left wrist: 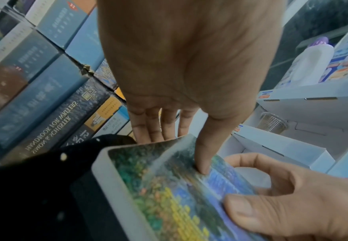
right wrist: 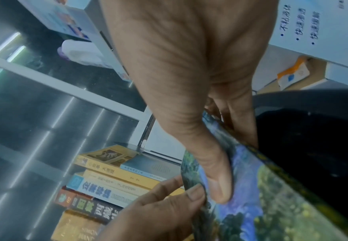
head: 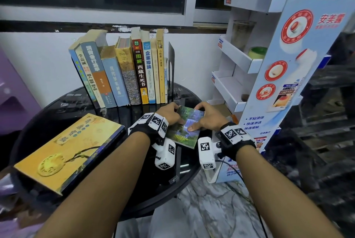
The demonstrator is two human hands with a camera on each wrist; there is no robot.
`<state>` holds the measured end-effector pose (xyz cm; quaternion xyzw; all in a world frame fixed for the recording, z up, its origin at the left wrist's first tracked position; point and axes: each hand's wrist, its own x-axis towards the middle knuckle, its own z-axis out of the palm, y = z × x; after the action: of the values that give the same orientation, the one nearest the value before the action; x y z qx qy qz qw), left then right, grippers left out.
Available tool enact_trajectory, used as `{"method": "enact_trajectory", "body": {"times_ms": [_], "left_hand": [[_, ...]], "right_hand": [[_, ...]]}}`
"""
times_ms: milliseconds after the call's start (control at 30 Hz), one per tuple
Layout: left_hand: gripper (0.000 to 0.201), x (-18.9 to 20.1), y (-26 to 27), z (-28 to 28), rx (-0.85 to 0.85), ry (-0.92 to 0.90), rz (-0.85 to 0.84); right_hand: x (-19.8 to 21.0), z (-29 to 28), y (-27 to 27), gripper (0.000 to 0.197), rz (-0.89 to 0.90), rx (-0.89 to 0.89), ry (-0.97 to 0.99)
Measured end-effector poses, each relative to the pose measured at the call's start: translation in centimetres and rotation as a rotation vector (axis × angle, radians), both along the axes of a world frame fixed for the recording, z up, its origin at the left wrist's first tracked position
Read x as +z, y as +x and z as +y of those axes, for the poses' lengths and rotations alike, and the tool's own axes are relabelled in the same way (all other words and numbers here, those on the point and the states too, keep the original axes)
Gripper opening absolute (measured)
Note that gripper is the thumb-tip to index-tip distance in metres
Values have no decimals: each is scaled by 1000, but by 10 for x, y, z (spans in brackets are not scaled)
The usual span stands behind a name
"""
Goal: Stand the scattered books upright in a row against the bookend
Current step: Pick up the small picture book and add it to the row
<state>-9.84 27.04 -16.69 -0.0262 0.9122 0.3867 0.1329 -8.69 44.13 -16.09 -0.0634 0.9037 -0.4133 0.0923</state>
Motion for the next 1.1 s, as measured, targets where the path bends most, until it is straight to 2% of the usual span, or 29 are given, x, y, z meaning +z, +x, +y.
{"method": "enact_trajectory", "body": {"times_ms": [67, 200, 300, 400, 500, 600, 700, 800, 867, 933, 1000, 1100], "left_hand": [[60, 2, 0, -2, 5, 89, -20], [50, 2, -1, -6, 50, 303, -21], [29, 2, 0, -7, 85, 480, -9], [14, 1, 0, -10, 123, 559, 25], [13, 4, 0, -12, 137, 671, 29], [15, 10, 0, -13, 151, 776, 64], [17, 13, -1, -14, 162, 842, 97], [17, 19, -3, -16, 154, 823, 137], [13, 26, -8, -18, 123, 709, 179], [23, 33, -14, -20, 100, 572, 231], [32, 43, -17, -24, 122, 426, 352], [29, 64, -17, -31, 199, 309, 614]], "right_hand": [[2, -2, 2, 69, -28, -5, -74], [7, -6, 1, 68, 12, 3, -103], [9, -9, -2, 65, 38, -22, -138], [15, -14, -3, 50, 42, -67, -242], [25, -16, -3, 28, -38, -56, -353], [36, -17, -2, 18, -93, 18, -386], [41, -21, -4, 22, -46, 51, -319], [44, -27, -5, 24, 71, 40, -265], [45, -29, -7, 20, 119, 11, -270], [48, -31, -7, 19, 148, -16, -274], [51, -32, -8, 20, 169, -22, -256], [55, -35, -11, 22, 232, -24, -162]]}}
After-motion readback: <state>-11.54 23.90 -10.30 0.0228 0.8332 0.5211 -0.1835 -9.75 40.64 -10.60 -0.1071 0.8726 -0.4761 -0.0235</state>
